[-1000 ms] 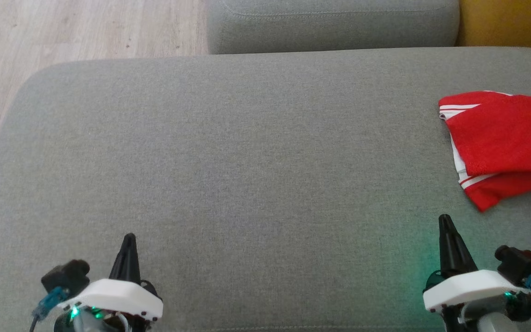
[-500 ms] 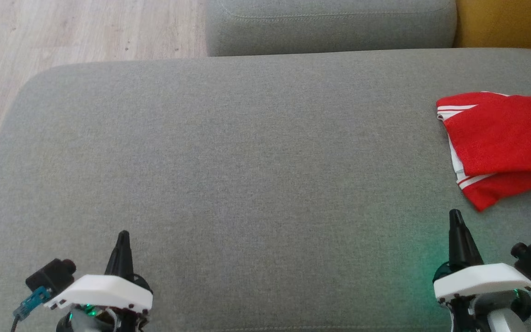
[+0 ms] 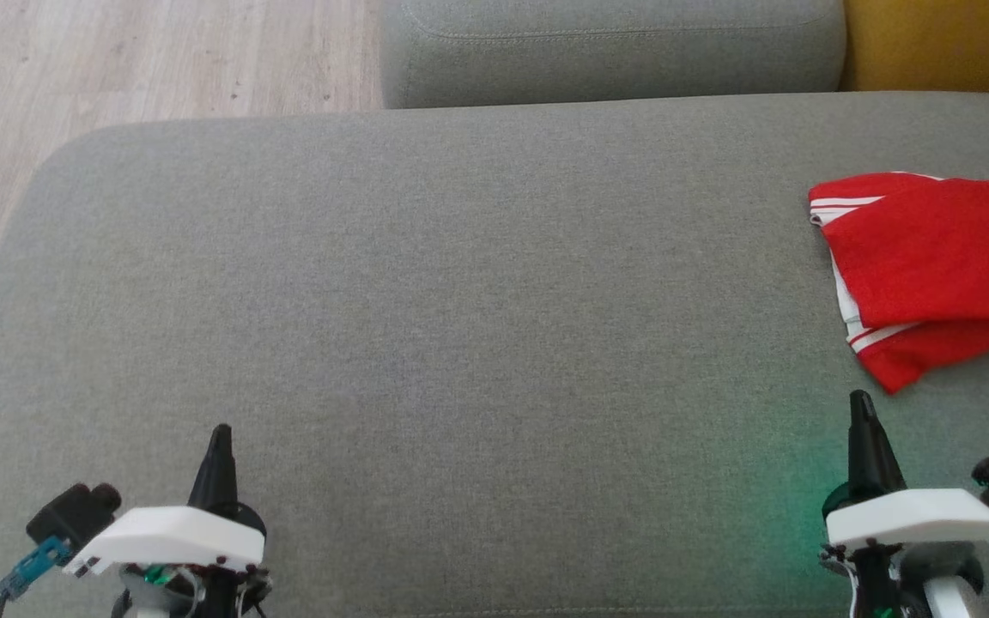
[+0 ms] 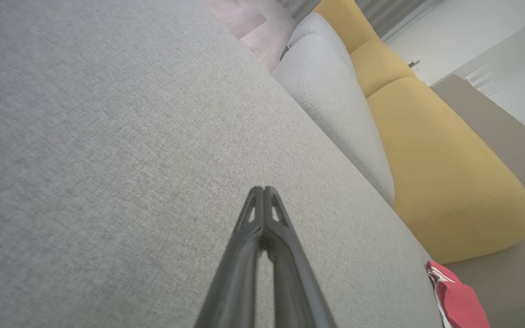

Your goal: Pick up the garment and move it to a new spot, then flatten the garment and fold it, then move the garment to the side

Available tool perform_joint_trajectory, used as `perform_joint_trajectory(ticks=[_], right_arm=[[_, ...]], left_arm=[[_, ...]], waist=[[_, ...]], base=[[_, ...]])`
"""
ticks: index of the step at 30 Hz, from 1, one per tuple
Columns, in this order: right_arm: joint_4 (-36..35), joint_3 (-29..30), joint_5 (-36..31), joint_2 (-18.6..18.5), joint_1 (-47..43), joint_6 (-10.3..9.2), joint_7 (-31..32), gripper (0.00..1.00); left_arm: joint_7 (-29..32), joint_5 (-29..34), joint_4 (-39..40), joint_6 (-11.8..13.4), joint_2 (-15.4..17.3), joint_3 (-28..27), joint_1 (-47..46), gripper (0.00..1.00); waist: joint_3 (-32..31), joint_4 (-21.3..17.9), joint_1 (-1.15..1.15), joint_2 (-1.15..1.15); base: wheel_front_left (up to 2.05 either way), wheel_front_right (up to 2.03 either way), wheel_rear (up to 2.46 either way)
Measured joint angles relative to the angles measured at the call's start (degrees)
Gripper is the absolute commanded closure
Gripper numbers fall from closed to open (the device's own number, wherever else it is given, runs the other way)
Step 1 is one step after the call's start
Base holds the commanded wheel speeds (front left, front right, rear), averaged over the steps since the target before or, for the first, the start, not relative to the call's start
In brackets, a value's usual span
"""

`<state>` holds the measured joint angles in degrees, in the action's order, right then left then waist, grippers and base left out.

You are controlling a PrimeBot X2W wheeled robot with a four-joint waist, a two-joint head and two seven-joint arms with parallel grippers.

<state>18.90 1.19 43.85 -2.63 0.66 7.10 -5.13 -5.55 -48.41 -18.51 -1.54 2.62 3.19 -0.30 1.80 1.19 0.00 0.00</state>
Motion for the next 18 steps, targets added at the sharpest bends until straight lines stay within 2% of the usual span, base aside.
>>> perform_joint_trajectory(ticks=[18], right_arm=[[-0.7,1.4,12.1,0.0,0.3,0.0,2.5,1.0]], left_arm=[[3.0,-10.7,0.6,-1.1,0.0,-1.9,-0.7,1.0]], waist=[[-0.4,-0.3,0.0,0.0]], base=[[0.0,0.0,0.0]])
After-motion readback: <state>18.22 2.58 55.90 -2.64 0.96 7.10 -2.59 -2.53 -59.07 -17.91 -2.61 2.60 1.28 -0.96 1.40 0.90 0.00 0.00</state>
